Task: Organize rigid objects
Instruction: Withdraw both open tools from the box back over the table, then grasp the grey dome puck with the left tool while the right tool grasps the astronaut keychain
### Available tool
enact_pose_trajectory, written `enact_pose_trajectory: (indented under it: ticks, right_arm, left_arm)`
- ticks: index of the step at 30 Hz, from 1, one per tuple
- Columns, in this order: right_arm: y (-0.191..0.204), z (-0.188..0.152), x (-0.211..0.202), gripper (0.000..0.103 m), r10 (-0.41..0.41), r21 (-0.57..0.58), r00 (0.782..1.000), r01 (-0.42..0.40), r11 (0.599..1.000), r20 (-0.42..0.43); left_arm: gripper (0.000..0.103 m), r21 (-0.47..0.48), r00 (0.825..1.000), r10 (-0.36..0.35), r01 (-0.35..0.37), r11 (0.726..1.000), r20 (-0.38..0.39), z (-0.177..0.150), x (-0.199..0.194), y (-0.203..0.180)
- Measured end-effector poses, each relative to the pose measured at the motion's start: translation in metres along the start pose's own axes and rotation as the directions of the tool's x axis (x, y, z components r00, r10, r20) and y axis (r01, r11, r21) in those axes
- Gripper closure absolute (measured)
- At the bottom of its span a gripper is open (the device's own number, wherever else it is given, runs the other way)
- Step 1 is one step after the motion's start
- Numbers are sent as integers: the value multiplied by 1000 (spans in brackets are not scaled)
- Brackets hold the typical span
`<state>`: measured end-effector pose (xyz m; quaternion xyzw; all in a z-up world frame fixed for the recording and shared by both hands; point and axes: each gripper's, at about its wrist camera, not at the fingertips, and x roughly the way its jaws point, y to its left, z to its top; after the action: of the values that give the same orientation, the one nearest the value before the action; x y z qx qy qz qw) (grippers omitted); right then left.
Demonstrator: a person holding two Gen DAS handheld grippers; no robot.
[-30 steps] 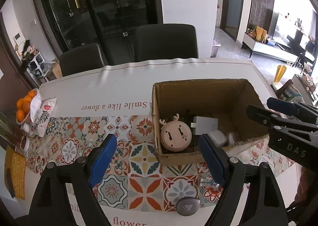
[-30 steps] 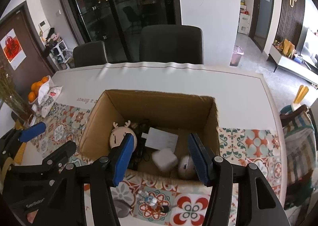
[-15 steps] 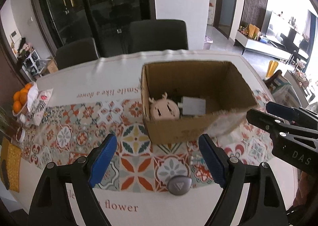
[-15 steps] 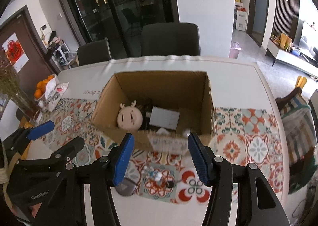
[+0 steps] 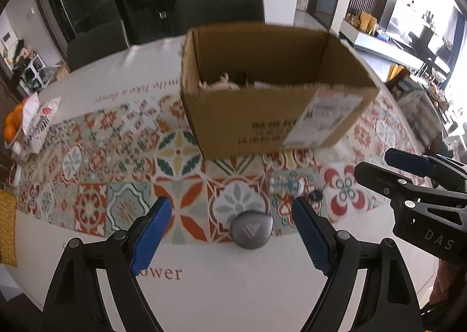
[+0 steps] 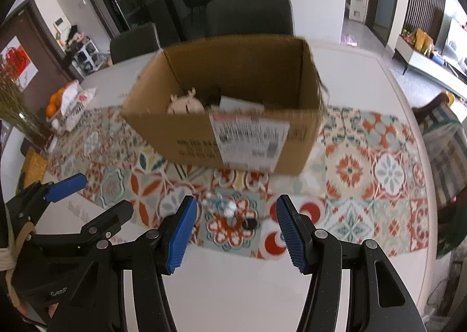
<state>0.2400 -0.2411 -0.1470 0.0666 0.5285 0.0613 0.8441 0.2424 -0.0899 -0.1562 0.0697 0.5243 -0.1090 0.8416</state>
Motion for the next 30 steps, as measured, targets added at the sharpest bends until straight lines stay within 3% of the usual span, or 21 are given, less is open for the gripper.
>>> enact_pose_trajectory:
  ticks: [18,25,30]
  right_arm:
    - [-13,-45,56,46,-26,24,984,31,999,-179]
    - [-19,-53,78,46,-29,40,972,40,998,-233]
    - [-21,-56,87,46,-35,46,966,48,998,-255]
  left_arm:
    - [19,-5,980,-42,42,999,-192,-40,78,-10]
    - [19,-7,970,-65,65,998,-233,-45,102,-13]
    - [25,14,966,-47,53,999,-254,-47,116,-17]
